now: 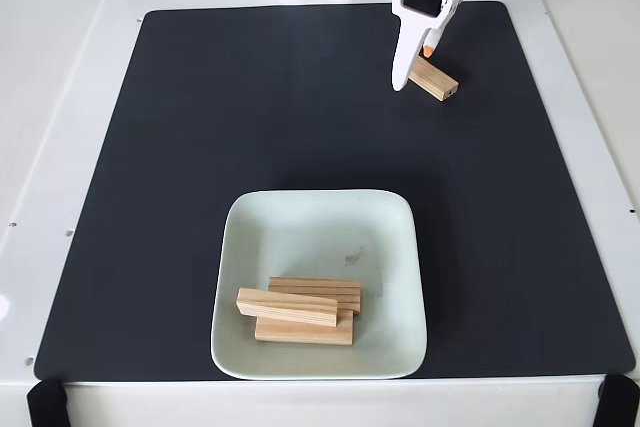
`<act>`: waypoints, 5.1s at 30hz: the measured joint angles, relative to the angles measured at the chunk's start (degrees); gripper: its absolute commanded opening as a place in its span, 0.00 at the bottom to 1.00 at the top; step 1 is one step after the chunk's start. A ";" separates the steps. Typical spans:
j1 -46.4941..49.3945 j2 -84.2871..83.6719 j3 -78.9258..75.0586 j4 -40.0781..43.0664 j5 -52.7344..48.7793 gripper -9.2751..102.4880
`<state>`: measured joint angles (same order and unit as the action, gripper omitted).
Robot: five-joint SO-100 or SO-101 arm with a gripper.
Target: Pick up the wooden block and place them on the plate.
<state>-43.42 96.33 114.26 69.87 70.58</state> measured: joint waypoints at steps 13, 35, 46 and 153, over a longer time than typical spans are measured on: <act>-0.53 -2.29 0.00 -1.49 0.35 0.40; -0.79 -5.71 -1.58 -1.76 0.44 0.08; -0.79 -5.71 -1.58 -1.76 0.44 0.09; 34.72 -52.73 -86.48 3.43 -71.37 0.21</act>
<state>-8.70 43.59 27.77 73.30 -0.79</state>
